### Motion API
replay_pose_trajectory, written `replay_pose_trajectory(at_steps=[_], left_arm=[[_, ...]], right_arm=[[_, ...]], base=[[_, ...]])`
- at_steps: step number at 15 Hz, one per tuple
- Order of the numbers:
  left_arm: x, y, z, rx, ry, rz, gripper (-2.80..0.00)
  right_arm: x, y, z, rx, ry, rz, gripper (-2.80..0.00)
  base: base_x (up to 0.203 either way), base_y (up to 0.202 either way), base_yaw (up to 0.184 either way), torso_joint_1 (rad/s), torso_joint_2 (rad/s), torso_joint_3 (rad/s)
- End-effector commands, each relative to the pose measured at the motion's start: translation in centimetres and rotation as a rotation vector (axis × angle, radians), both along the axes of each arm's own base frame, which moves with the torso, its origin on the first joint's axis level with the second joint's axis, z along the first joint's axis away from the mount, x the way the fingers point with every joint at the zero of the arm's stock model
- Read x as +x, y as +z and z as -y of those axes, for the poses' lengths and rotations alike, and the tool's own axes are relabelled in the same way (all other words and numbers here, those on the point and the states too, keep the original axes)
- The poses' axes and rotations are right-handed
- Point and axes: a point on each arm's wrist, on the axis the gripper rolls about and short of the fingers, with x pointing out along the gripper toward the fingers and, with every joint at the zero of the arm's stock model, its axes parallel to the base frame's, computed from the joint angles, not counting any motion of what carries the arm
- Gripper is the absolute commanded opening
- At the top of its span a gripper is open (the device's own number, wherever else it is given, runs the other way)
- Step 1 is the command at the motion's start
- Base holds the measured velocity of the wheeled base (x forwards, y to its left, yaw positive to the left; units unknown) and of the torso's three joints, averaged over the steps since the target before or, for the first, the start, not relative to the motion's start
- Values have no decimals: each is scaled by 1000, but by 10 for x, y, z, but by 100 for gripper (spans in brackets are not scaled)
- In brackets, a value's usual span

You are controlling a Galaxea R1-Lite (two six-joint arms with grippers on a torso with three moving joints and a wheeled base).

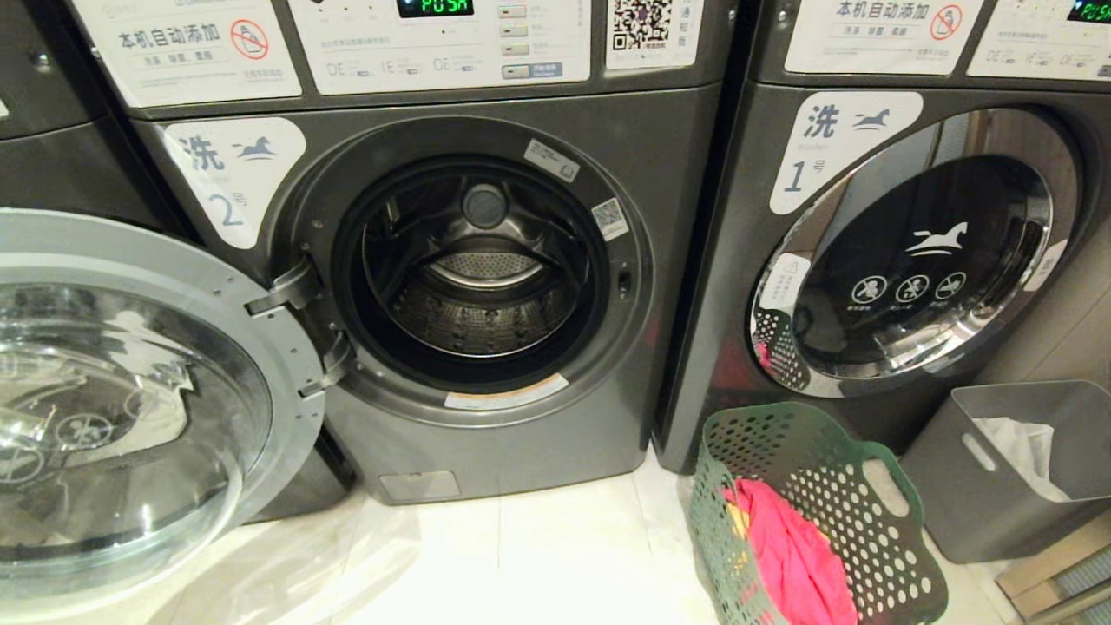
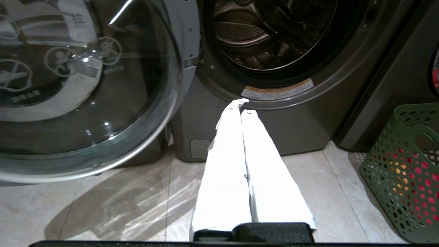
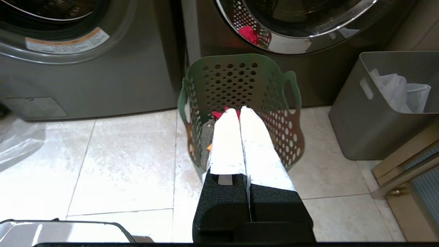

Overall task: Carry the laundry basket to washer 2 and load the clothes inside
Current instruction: Place the clothes into the washing machine

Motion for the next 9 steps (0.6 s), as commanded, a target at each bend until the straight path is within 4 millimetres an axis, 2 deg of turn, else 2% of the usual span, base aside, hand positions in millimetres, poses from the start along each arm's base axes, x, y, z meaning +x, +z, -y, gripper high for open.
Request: replay_pose_trajectory(at_steps=[1, 3, 9], left_arm=[[3, -11, 0, -1, 1, -40, -280], [3, -11, 0, -1, 1, -40, -280], [3, -11, 0, -2, 1, -42, -280]], right_arm=[[0, 0, 0, 0, 1, -1, -280], [0, 0, 0, 0, -1, 0, -280], [0, 0, 0, 1, -1, 0, -280]], base=[[0, 181, -1, 2, -4, 2], [0, 113, 2, 1, 3, 2], [0, 0, 0, 0, 0, 0]])
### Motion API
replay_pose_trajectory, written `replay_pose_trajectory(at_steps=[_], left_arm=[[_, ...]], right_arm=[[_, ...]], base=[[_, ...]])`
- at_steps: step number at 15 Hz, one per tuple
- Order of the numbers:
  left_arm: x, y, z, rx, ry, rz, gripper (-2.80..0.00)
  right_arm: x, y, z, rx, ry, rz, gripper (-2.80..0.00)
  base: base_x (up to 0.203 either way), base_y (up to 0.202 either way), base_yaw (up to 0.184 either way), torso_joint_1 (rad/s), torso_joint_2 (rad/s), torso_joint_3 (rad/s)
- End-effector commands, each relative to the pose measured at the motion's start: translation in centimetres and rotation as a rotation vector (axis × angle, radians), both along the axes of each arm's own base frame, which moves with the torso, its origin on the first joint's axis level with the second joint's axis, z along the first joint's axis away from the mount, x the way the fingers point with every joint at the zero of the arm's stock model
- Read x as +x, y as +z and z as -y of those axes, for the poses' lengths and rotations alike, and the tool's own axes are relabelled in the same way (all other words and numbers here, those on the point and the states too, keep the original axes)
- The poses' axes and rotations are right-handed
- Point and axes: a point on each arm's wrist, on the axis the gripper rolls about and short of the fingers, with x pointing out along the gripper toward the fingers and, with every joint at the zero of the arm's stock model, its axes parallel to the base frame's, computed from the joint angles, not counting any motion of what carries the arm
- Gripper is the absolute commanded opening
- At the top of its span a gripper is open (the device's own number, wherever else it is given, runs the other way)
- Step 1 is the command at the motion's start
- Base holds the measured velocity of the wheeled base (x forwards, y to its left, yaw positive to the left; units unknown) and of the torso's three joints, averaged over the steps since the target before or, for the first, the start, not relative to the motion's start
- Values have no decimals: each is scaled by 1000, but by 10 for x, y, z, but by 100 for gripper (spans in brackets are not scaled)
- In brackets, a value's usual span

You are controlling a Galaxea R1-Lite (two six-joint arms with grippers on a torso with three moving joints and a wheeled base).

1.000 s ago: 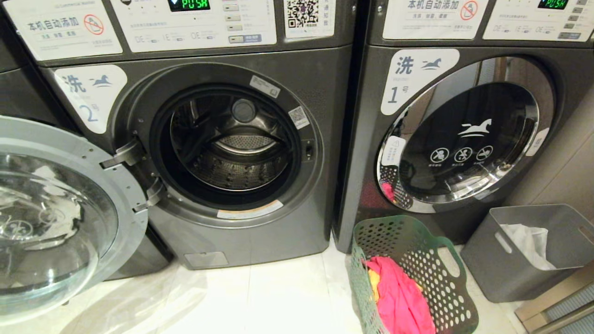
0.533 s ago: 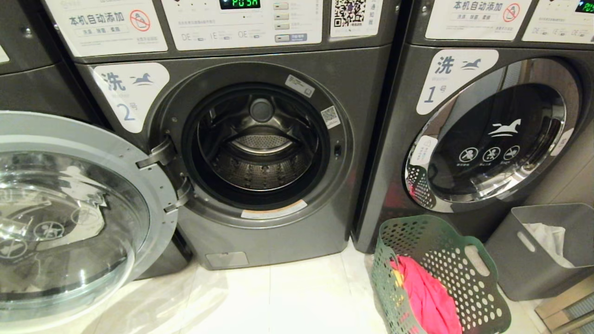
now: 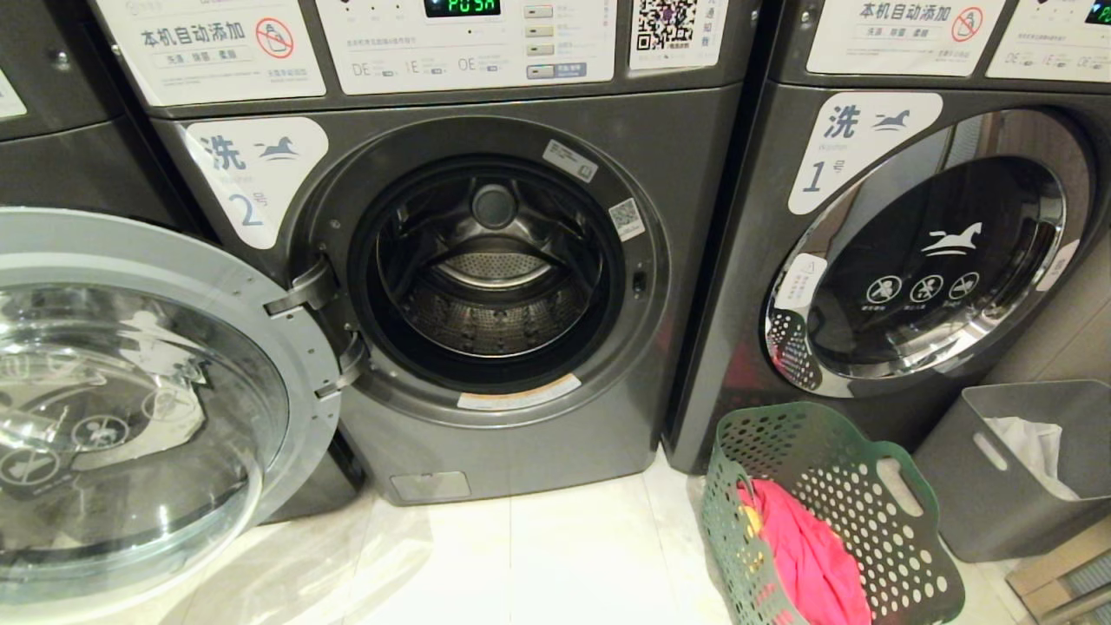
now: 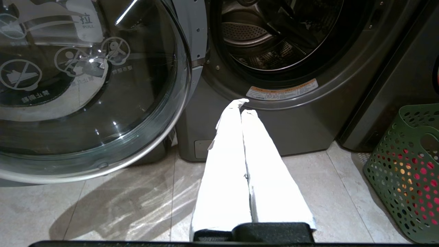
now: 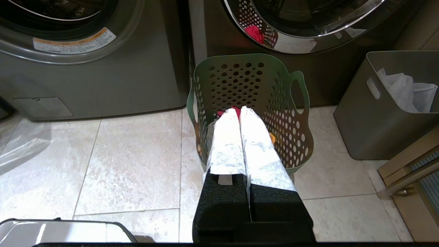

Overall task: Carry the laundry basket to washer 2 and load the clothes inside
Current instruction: Place the clothes into the washing machine

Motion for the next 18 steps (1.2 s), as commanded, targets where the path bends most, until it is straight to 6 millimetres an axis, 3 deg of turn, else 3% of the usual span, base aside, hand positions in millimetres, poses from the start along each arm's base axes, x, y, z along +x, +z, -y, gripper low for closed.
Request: replay_pose_trajectory(at_steps=[1, 10, 18], left_arm=[[3, -11, 0, -1, 1, -42, -280], [3, -11, 0, 1, 1, -42, -280], [3, -11, 0, 1, 1, -42, -280]], right_arm=[[0, 0, 0, -1, 0, 0, -280], [0, 0, 0, -1, 0, 0, -280], [0, 0, 0, -1, 0, 0, -280]], base=[[0, 0, 0, 0, 0, 0], [0, 0, 0, 0, 1, -6], [0, 0, 0, 4, 4, -175]])
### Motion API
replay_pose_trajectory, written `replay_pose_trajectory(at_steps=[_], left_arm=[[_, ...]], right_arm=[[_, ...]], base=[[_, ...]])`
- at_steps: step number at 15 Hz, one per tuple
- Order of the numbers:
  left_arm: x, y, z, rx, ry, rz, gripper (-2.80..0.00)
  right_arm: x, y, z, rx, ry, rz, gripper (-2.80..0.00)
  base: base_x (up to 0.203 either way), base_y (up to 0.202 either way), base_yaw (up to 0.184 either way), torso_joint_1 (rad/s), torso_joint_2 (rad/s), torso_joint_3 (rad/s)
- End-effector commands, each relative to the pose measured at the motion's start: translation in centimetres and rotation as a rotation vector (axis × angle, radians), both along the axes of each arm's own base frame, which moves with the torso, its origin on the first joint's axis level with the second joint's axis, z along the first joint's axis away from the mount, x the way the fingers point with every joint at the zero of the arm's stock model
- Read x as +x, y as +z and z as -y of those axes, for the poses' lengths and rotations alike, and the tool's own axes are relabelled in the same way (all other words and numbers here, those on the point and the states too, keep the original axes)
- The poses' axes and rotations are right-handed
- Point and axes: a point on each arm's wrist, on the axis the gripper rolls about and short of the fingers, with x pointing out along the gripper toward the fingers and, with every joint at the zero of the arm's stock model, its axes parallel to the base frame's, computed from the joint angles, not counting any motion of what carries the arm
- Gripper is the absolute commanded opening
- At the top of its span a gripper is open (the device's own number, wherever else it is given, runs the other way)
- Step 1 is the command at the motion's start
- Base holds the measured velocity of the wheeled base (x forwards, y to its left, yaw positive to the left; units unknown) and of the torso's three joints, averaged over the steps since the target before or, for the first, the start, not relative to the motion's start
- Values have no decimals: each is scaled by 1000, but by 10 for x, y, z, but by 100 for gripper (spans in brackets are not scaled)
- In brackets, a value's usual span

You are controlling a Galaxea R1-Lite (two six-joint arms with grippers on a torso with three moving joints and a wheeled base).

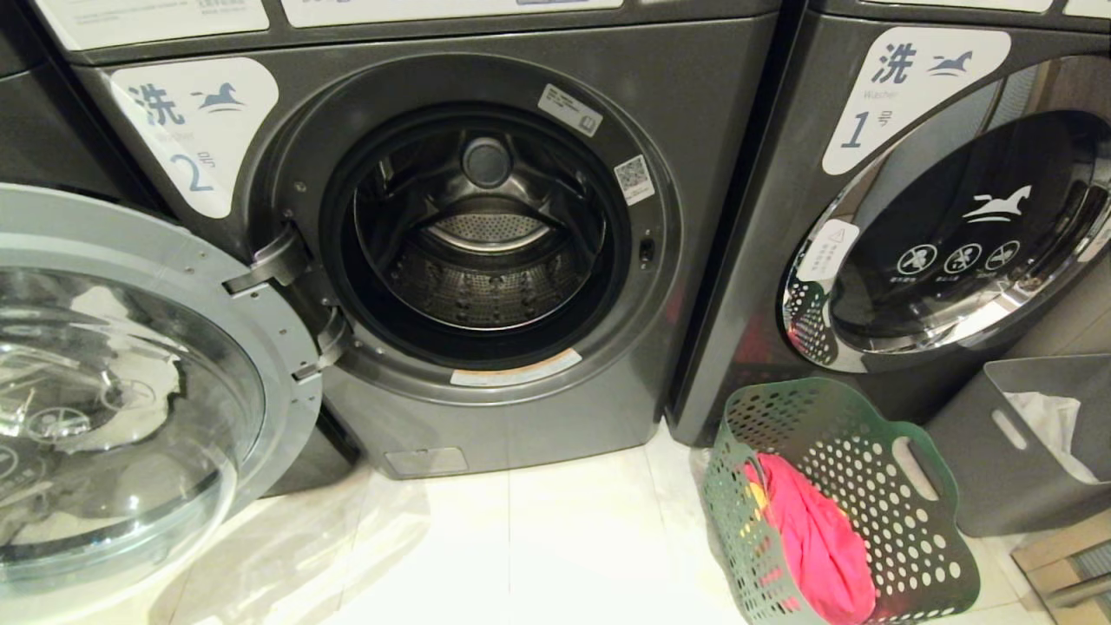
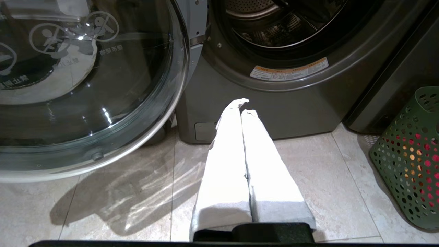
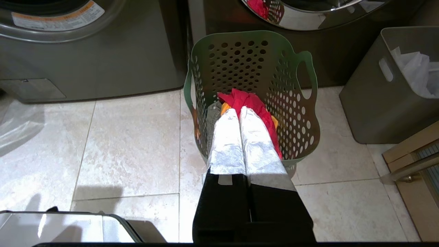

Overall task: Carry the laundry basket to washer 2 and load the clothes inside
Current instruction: Place the clothes into the washing machine

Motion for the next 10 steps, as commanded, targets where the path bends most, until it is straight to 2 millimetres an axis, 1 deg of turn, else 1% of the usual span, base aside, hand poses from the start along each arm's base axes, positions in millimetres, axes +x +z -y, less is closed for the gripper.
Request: replay_pose_trajectory(at_steps=[1, 10], left_arm=[[3, -11, 0, -1, 1, -39, -280], [3, -11, 0, 1, 1, -39, -280]], right_arm=[[0, 0, 0, 0, 2, 0, -280], [0, 0, 0, -2, 2, 1, -280]], base=[[0, 0, 0, -2, -2, -192], [0, 0, 0, 4, 2, -198]])
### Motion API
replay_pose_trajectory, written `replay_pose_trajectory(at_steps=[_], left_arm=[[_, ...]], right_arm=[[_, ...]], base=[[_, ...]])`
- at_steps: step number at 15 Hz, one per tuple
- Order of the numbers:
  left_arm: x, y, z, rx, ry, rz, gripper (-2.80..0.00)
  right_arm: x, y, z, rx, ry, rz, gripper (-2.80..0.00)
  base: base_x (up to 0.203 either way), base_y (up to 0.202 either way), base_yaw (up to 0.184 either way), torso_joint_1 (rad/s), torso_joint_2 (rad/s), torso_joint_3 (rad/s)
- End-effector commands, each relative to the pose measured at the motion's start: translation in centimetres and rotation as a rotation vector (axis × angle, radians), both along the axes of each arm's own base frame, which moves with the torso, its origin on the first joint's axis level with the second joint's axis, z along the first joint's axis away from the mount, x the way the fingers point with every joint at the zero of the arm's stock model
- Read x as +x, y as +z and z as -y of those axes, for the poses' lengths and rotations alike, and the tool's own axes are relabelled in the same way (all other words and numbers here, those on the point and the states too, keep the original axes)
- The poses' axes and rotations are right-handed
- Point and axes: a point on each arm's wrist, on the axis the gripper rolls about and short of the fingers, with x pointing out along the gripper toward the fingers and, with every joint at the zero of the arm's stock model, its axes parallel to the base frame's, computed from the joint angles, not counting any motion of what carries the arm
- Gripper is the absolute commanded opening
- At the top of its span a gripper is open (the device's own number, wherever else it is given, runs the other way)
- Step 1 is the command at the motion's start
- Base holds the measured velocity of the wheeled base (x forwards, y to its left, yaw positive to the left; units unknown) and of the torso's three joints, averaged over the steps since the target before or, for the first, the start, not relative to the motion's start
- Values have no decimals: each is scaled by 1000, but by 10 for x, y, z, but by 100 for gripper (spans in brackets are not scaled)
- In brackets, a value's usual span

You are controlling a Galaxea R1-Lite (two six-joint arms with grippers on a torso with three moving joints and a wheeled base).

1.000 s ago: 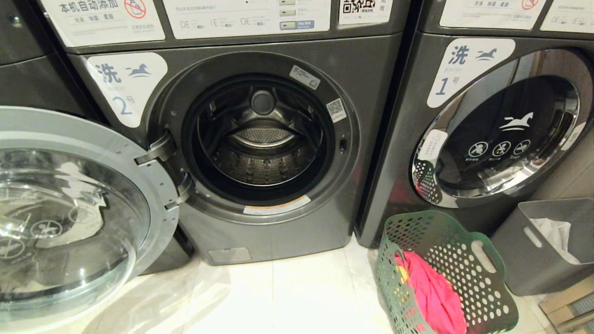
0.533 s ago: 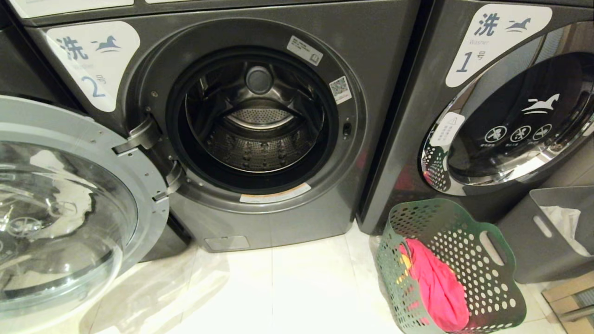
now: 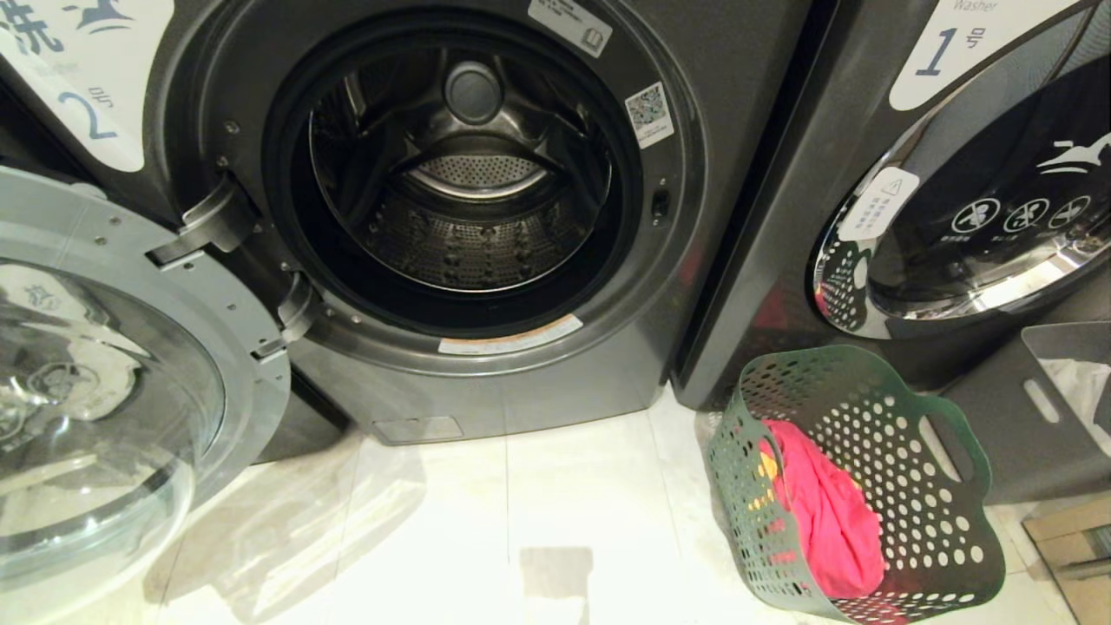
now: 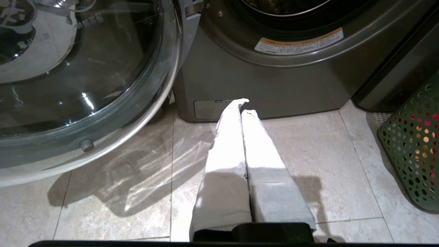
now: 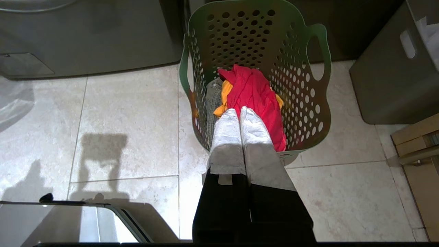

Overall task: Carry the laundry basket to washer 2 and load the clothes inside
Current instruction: Place the clothes into the washing machine

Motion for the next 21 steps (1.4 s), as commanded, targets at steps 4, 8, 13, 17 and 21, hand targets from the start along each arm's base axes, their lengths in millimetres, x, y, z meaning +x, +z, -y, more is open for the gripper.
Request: replay_pose_trajectory(at_steps=[4, 8, 13, 17, 21], left_arm=[[3, -11, 0, -1, 1, -40, -280], [3, -11, 0, -3, 0, -40, -280], [3, -11, 0, -7, 0, -40, -280], [3, -11, 0, -7, 0, -40, -280], [3, -11, 0, -7, 0, -40, -280]], right_arm=[[0, 0, 0, 1, 1, -1, -280], [0, 0, 0, 2, 1, 0, -280], [0, 0, 0, 4, 0, -1, -280], [0, 0, 0, 4, 1, 1, -280], [0, 0, 0, -4, 0, 0, -280]], base=[[0, 0, 0, 5, 4, -199], [0, 0, 0, 3, 2, -198], [0, 0, 0, 1, 3, -160], [0, 0, 0, -1, 1, -18], [0, 0, 0, 0, 0, 0]])
